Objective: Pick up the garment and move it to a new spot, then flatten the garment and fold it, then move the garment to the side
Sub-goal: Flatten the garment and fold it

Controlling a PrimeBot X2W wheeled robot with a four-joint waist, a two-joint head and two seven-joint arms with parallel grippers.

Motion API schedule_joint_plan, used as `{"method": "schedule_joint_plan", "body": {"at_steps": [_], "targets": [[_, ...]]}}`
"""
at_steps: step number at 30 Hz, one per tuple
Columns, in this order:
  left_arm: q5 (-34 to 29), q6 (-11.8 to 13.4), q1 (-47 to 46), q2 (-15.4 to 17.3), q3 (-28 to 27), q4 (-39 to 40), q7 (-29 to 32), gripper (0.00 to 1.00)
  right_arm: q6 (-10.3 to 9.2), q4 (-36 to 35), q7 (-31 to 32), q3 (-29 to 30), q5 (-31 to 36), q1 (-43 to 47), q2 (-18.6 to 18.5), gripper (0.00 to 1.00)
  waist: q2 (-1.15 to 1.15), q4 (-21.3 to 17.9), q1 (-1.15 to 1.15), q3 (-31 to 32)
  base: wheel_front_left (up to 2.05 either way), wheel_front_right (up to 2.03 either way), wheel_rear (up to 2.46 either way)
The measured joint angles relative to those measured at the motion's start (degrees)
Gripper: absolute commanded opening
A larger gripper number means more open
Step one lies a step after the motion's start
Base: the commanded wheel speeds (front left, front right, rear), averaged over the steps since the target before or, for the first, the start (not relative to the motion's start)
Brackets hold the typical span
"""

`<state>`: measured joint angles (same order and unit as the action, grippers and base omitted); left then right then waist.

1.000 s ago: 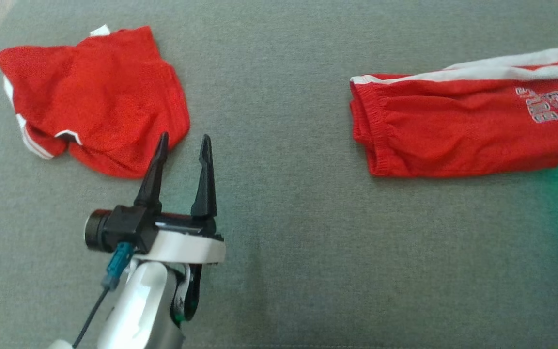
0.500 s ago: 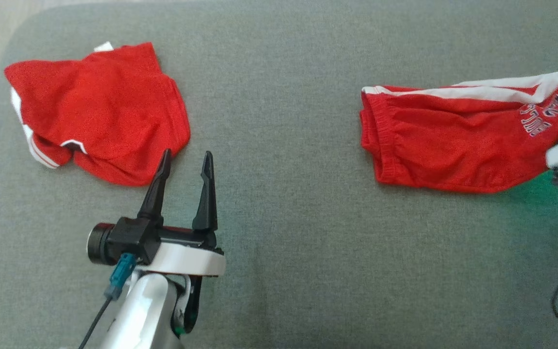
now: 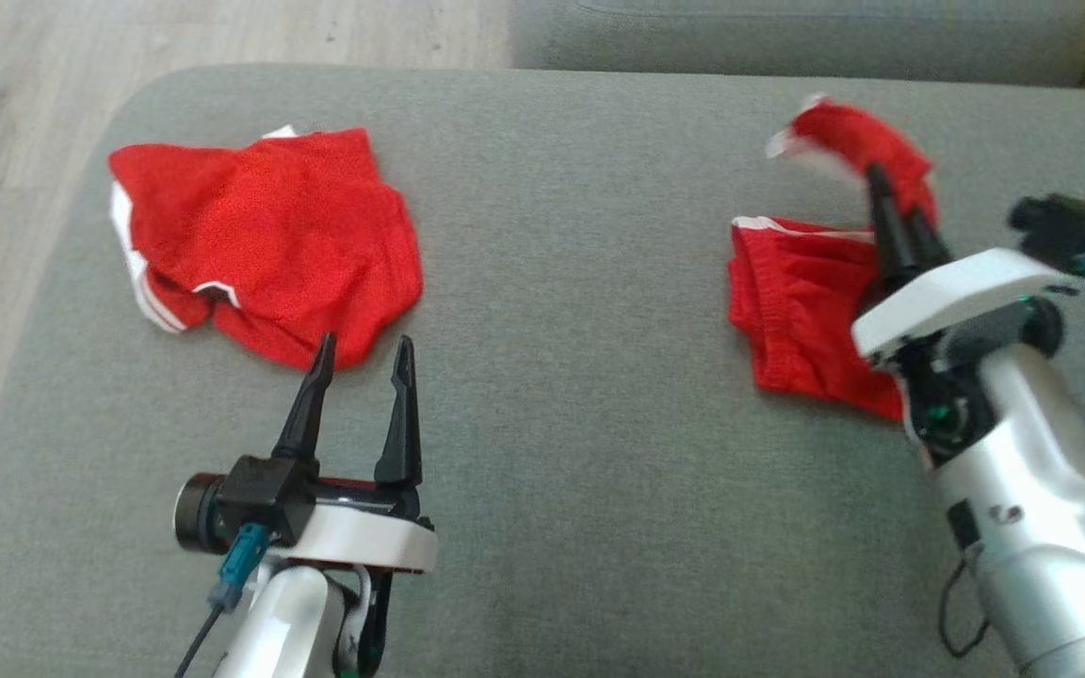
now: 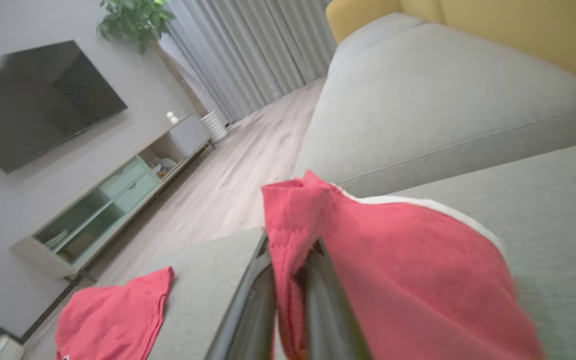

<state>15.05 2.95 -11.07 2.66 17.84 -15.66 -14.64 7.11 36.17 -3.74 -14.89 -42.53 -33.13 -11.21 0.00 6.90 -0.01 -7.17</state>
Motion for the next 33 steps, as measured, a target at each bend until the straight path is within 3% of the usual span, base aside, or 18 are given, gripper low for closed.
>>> {"method": "schedule_joint_plan", "body": {"at_steps": [7, 15, 16, 17, 20, 26, 29, 33], "targets": [[0.00, 0.00, 1.14, 0.01, -0.19, 0.01, 0.01, 1.00, 0.00, 4.33, 1.52, -10.15, -0.13, 0.54, 0.22, 0.00, 0.00, 2.48, 0.00, 0.77, 0.00, 0.00, 0.00], [0.01, 0.01, 1.70, 0.02, -0.83, 0.03, 0.01, 1.00, 0.00, 9.25, 1.74, -18.70, 1.27, 2.84, -1.15, 0.00, 0.00, 2.18, 0.00, 1.25, 0.00, 0.00, 0.00], [0.01, 0.01, 1.79, 0.02, -0.86, 0.03, 0.01, 1.00, 0.00, 9.69, 1.72, -19.89, 1.32, 2.85, -1.26, 0.36, 0.00, 1.93, 0.01, 1.33, 0.00, 0.00, 0.00], [0.01, 0.01, 1.86, 0.02, -0.91, 0.04, 0.01, 1.00, 0.00, 10.10, 1.67, -20.72, 1.51, 2.87, -1.27, 1.00, 0.00, 1.64, 0.00, 1.41, 0.00, 0.00, 0.00], [0.01, 0.02, 1.95, 0.02, -1.04, 0.05, 0.01, 1.00, 0.00, 10.50, -1.00, -21.36, 0.59, 3.04, -1.07, 1.00, 0.00, 0.60, 0.01, 1.73, 0.00, 0.00, 0.00], [0.01, 0.02, 1.99, 0.02, -1.37, 0.35, 0.01, 1.00, 0.00, 9.88, -9.62, -16.40, 0.68, 3.02, -1.37, 1.00, 0.00, -2.08, 0.01, 2.45, 0.00, 0.00, 0.00], [0.00, 0.02, 2.02, 0.02, -1.66, 0.71, 0.00, 1.00, 0.00, 7.42, -10.46, -10.81, 2.96, 3.25, -1.90, 1.00, 0.00, -3.67, 0.01, 2.80, 0.00, 0.00, 0.00], [0.00, 0.00, 2.19, 0.02, -2.40, 0.99, 0.01, 1.00, 0.00, -1.47, -10.60, 2.47, 10.35, 7.54, -1.37, 1.00, 0.00, -5.97, 0.00, 3.15, 0.00, 0.00, 0.00]]}}
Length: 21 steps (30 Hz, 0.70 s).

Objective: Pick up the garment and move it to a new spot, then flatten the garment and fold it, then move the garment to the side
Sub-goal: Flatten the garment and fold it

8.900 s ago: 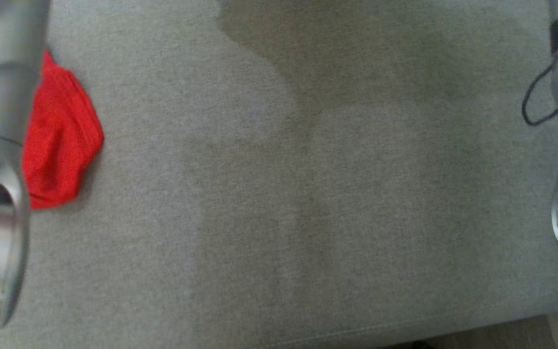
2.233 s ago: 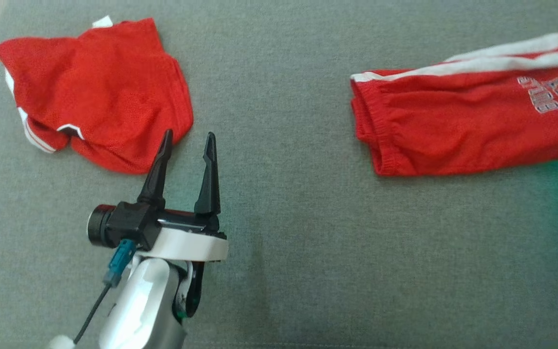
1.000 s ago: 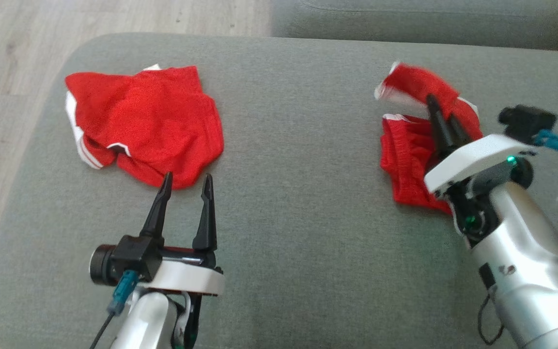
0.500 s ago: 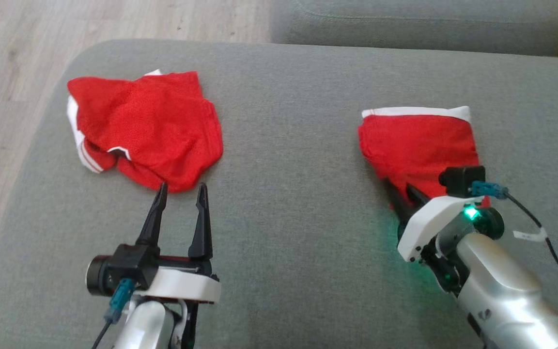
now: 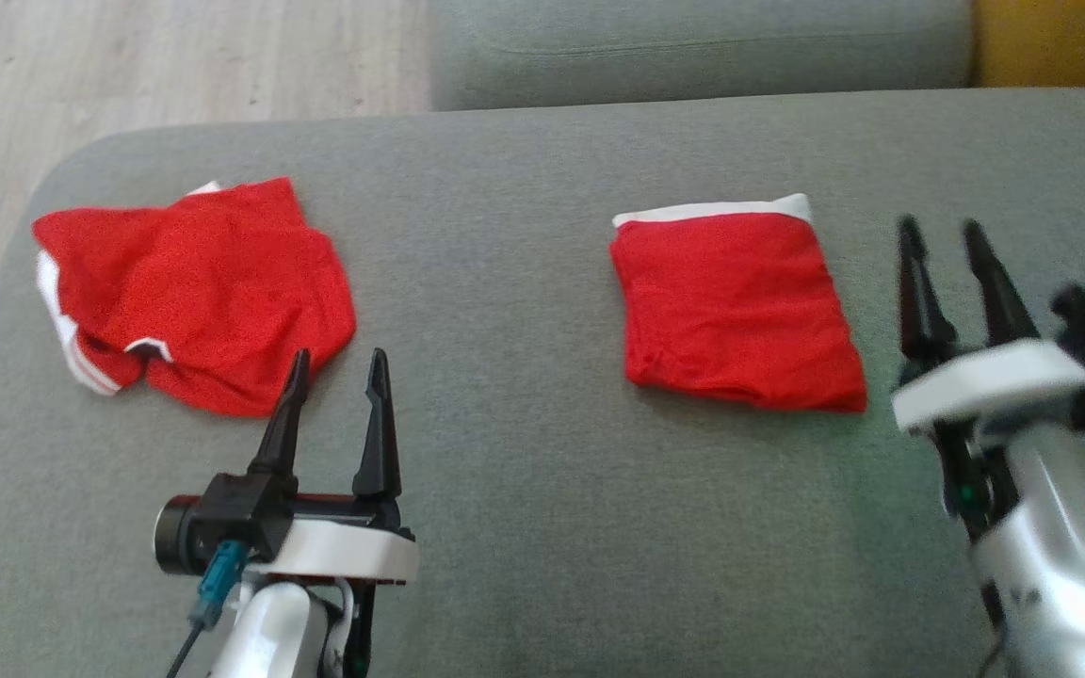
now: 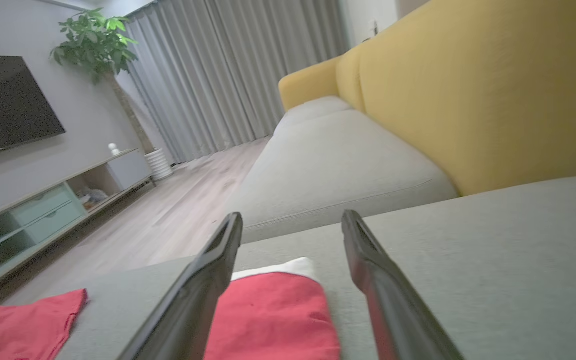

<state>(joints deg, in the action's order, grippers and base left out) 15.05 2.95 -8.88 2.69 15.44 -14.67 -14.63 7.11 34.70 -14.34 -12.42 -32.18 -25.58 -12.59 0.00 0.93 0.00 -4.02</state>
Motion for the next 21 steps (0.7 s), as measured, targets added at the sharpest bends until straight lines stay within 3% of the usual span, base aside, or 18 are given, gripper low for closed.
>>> {"method": "schedule_joint_plan", "body": {"at_steps": [4, 8, 17, 18, 19, 21], "targets": [[0.00, -0.02, 0.07, 0.00, -0.23, -0.02, 0.00, 1.00, -0.01, -7.79, -0.03, 7.87, 8.80, 10.38, 4.49, 1.00, 0.00, -1.87, 0.00, 0.09, 0.00, 0.00, 0.00], [0.01, -0.46, 0.64, 0.00, -0.18, -0.10, 0.00, 1.00, 0.00, -12.79, -0.03, 10.84, 13.77, 18.21, 8.38, 1.00, 0.00, -2.70, 0.00, -0.29, 0.00, 0.00, 0.00], [0.02, -0.55, 0.59, 0.00, 1.16, -0.34, 0.00, 1.00, 0.00, -16.10, -0.01, 12.65, 17.73, 17.72, 9.17, 1.00, 0.00, -1.57, 0.01, -3.49, 0.00, 0.00, 0.00], [0.02, -0.63, 0.29, 0.00, 1.29, -0.33, 0.00, 1.00, 0.00, -16.06, 0.14, 12.80, 18.25, 16.69, 9.22, 0.28, 0.00, -1.26, 0.00, -4.12, 0.00, 0.00, 0.00], [0.02, -0.63, -0.20, 0.00, 1.38, -0.33, 0.00, 1.00, 0.00, -15.93, 0.35, 12.98, 18.96, 15.33, 9.25, 0.00, 0.00, -0.91, 0.00, -4.82, 0.00, 0.00, 0.00], [0.02, -0.63, -1.41, 0.00, 1.67, -0.26, 0.00, 1.00, 0.00, -15.34, 1.52, 12.98, 19.74, 11.86, 9.24, 0.00, 0.00, -0.16, 0.01, -6.32, 0.00, 0.00, 0.00]]}}
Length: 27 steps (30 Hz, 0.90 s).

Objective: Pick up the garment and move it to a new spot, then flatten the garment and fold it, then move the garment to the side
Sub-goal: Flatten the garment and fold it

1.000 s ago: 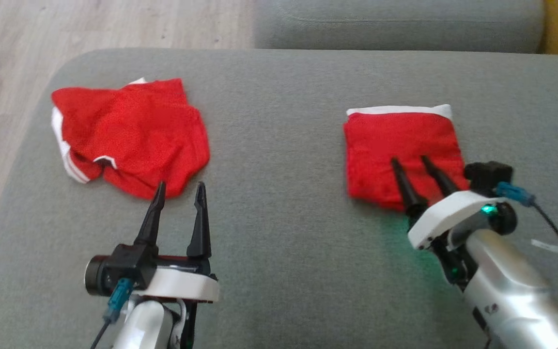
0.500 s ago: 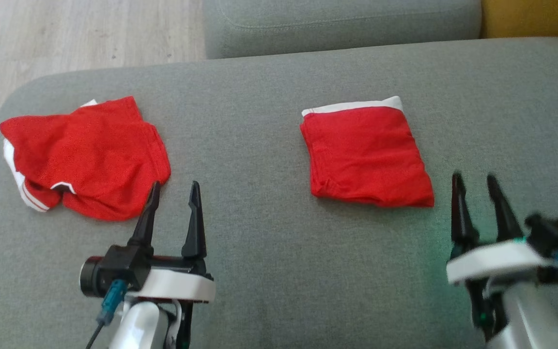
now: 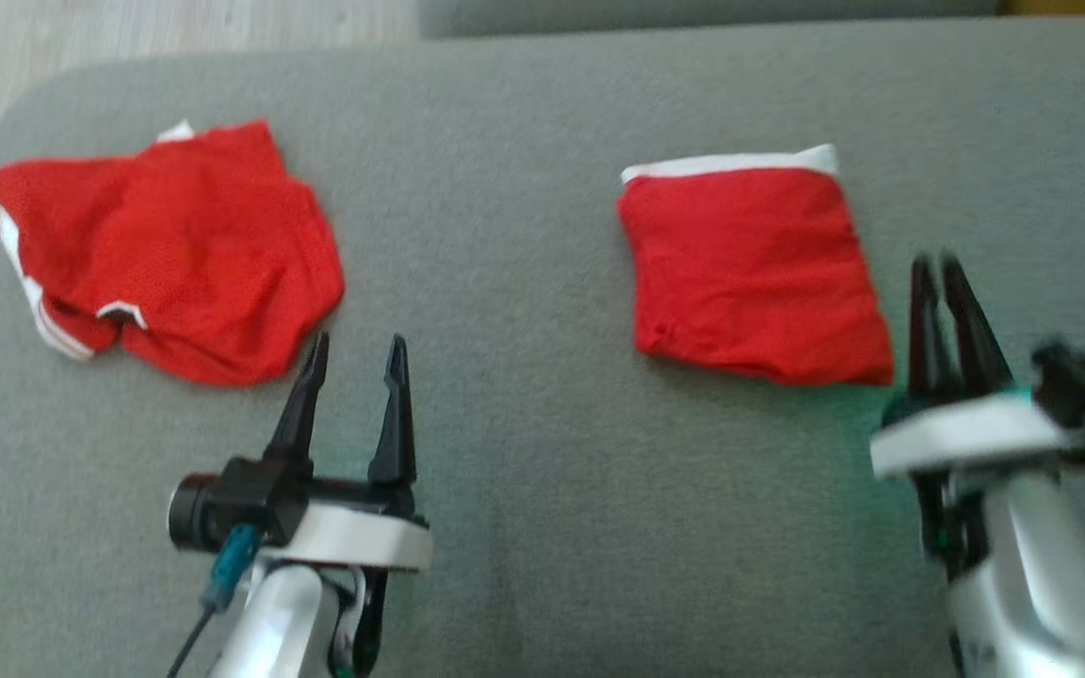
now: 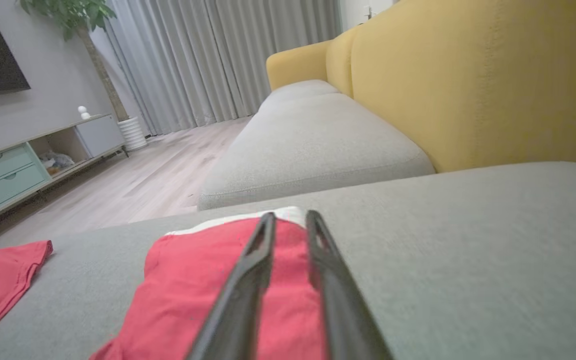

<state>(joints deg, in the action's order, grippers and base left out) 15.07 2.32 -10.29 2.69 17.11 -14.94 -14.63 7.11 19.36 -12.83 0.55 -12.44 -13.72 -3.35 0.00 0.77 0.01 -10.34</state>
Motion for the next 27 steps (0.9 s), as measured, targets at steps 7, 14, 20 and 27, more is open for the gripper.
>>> {"method": "schedule_joint_plan", "body": {"at_steps": [7, 14, 20, 27], "targets": [[0.59, 0.01, -3.75, -0.03, 2.35, 0.18, 0.00, 1.00, 0.00, 9.13, 3.30, 0.24, 2.05, -13.56, -0.75, 0.00, 0.00, 3.57, 0.01, -5.50, 0.00, 0.00, 0.00], [1.68, 0.22, -5.55, -0.03, 3.60, 0.18, 0.00, 1.00, 0.00, 25.51, 4.04, 0.93, 4.12, -22.26, -1.12, 0.00, 0.00, 7.54, 0.01, -8.79, 0.00, 0.00, 0.00], [3.25, 0.70, -6.32, -0.04, 3.57, 0.21, 0.00, 1.00, 0.00, 32.49, 1.45, 0.03, 2.30, -26.29, -1.13, 0.00, 0.00, 8.74, 0.00, -8.97, 0.00, 0.00, 0.00], [3.26, 0.76, -6.32, -0.05, 3.56, 0.21, 0.00, 1.00, 0.00, 33.61, -0.60, -8.10, -0.16, -27.62, -0.89, 0.00, 0.00, 8.51, -0.01, -8.00, 0.00, 0.00, 0.00]]}}
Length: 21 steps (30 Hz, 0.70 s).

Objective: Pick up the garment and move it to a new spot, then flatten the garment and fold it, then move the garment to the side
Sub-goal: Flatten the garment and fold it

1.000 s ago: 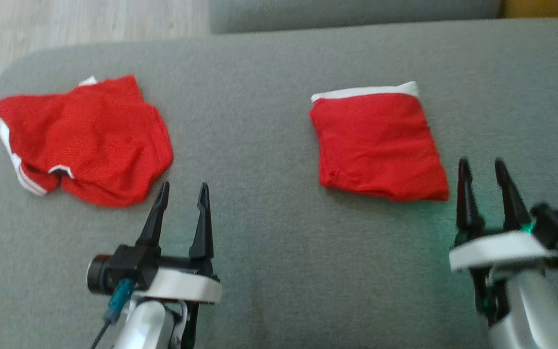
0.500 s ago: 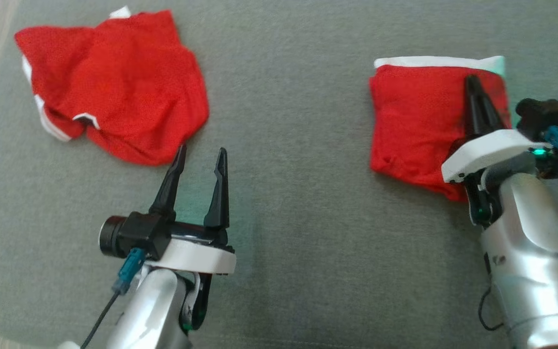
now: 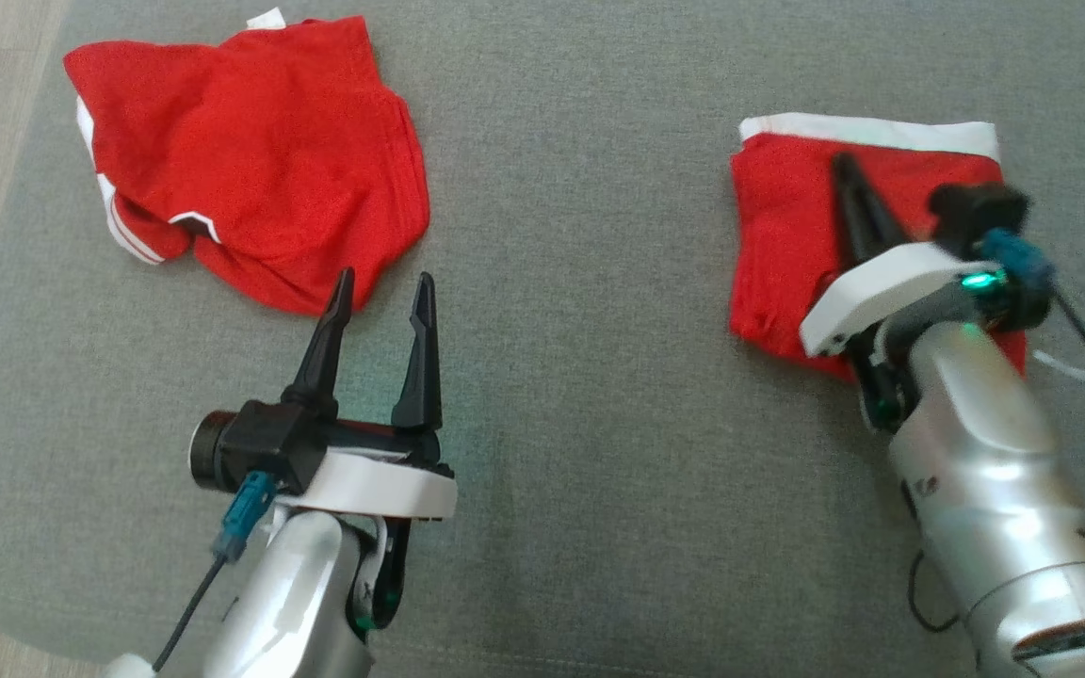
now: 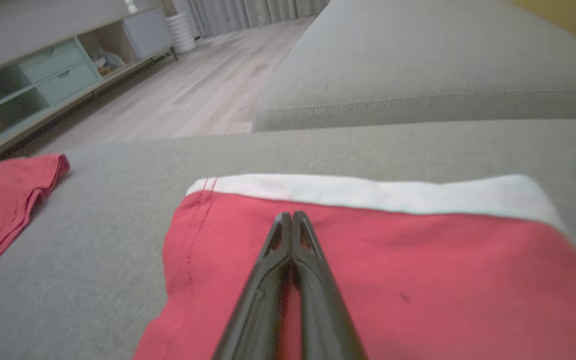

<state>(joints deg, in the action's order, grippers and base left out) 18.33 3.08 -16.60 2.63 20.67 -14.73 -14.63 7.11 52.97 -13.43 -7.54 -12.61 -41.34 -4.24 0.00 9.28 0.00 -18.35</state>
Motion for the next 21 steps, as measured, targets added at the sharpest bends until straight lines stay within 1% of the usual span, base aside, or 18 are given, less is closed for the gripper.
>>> {"method": "schedule_joint_plan", "body": {"at_steps": [3, 5, 10, 12, 14, 18, 19, 20, 21], "targets": [[0.00, 0.01, 0.00, 0.00, 0.04, 0.03, 0.00, 1.00, 0.00, 2.96, 0.08, -4.39, -0.31, -0.27, 0.00, 0.00, 0.00, 0.11, 0.00, 0.18, 0.00, 0.00, 0.00], [0.00, 0.04, 0.00, 0.00, 0.07, 0.03, 0.00, 1.00, 0.00, 4.48, 0.91, -7.42, -1.81, -0.27, 0.00, 0.00, 0.00, 0.22, 0.00, 0.38, 0.00, 0.00, 0.00], [-0.18, 0.47, 0.07, 0.01, -0.25, 0.03, 0.00, 1.00, 0.00, 5.24, -0.24, -9.46, -4.54, -0.47, -0.02, 0.00, 0.00, -0.38, 0.00, 1.03, 0.00, 0.00, 0.00], [-0.26, 0.46, 0.20, 0.01, -0.44, 0.02, 0.00, 1.00, 0.00, 4.95, -0.48, -9.17, -5.14, -0.27, 0.10, 0.00, 0.00, -0.95, 0.00, 1.54, 0.00, 0.00, 0.00], [-0.64, 0.45, 0.43, 0.01, -0.69, 0.02, 0.00, 1.00, 0.00, 3.24, -0.76, -7.48, -5.93, 0.14, 0.16, 0.00, 0.00, -1.58, 0.00, 2.26, 0.00, 0.00, 0.00], [-0.93, 0.43, 0.86, 0.01, -2.15, 0.02, 0.00, 1.00, 0.00, -6.72, -0.80, -1.83, -5.77, 3.75, 0.19, 0.00, 0.00, -3.19, 0.00, 4.00, 0.00, 0.00, 0.00], [-1.26, 0.38, 1.26, 0.02, -2.49, 0.03, 0.00, 1.00, 0.00, -11.02, -0.88, 1.19, -4.88, 7.25, 0.21, 0.35, 0.00, -4.06, 0.00, 5.12, 0.00, 0.00, 0.00], [-1.26, 0.35, 1.74, 0.01, -2.56, 0.02, 0.00, 1.00, 0.00, -13.02, -0.91, 2.44, -4.25, 9.28, 0.20, 0.94, 0.00, -4.50, 0.00, 5.70, 0.00, 0.00, 0.00], [-1.26, 0.34, 2.32, 0.01, -2.63, -0.02, 0.00, 1.00, 0.00, -14.69, -0.94, 3.34, -3.65, 11.37, 0.19, 1.00, 0.00, -4.95, 0.00, 6.28, 0.00, 0.00, 0.00]]}}
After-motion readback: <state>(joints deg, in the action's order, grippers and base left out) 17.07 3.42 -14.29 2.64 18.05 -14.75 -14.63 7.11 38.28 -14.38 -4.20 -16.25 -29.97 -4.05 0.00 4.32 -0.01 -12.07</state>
